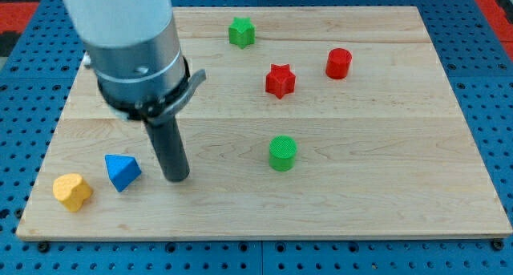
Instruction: Slide the blue cube yellow hexagon towards the blue triangle
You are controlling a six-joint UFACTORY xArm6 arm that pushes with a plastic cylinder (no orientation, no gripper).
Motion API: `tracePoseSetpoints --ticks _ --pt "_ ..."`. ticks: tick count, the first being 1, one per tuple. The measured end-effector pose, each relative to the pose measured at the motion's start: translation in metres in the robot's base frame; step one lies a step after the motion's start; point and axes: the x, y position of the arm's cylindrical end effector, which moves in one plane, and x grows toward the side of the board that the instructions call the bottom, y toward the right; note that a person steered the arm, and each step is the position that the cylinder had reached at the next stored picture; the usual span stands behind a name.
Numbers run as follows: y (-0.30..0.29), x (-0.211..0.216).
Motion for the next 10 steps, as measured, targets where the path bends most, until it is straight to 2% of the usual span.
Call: tracePoseSetpoints --ticks 2,3,4,5,6,7,8,10 --pt "-0.056 -0.022" --pt "-0.094 -0.017" --pt "-0.061 -0.075" --pt "-0.025 -0.173" --pt "-0.007 -0.248" --pt "-0.048 -0.304" --pt "-0.078 -0.266" --pt "-0.091 -0.169"
